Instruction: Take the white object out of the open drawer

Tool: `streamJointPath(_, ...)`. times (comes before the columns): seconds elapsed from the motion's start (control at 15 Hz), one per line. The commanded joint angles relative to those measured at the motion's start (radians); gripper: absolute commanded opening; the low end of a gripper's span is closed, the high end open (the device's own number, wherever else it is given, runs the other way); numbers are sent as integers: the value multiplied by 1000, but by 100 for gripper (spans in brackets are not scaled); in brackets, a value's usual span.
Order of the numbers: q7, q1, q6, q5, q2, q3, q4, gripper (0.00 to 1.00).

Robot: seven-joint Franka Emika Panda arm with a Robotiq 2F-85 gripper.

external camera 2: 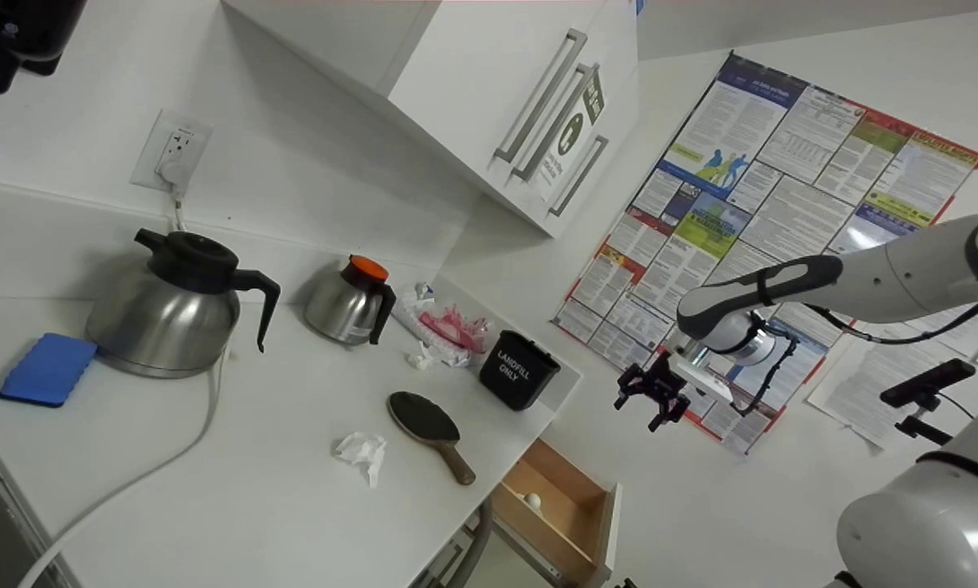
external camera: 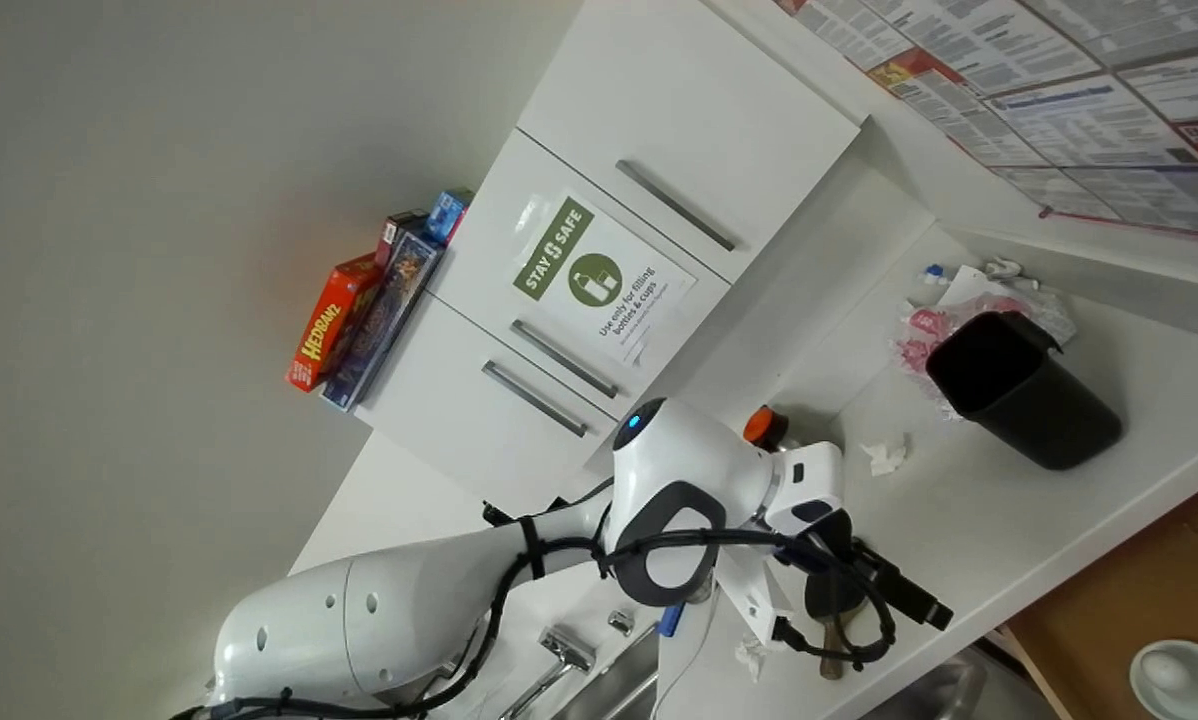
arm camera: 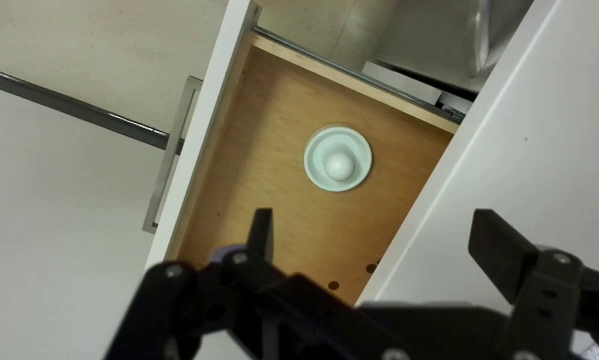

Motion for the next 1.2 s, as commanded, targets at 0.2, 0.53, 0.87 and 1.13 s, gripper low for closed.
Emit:
streamJointPath(0.2,0,6,-2,-1,0,0,6,100)
streamJointPath(0.53,-60,5,13,-7,122,-5,76,100)
streamJointPath(0.87,-283,-22,75,-10,361,2,190,100)
streamJointPath(1.13,-345,-56,226,-7,530,23,254,100)
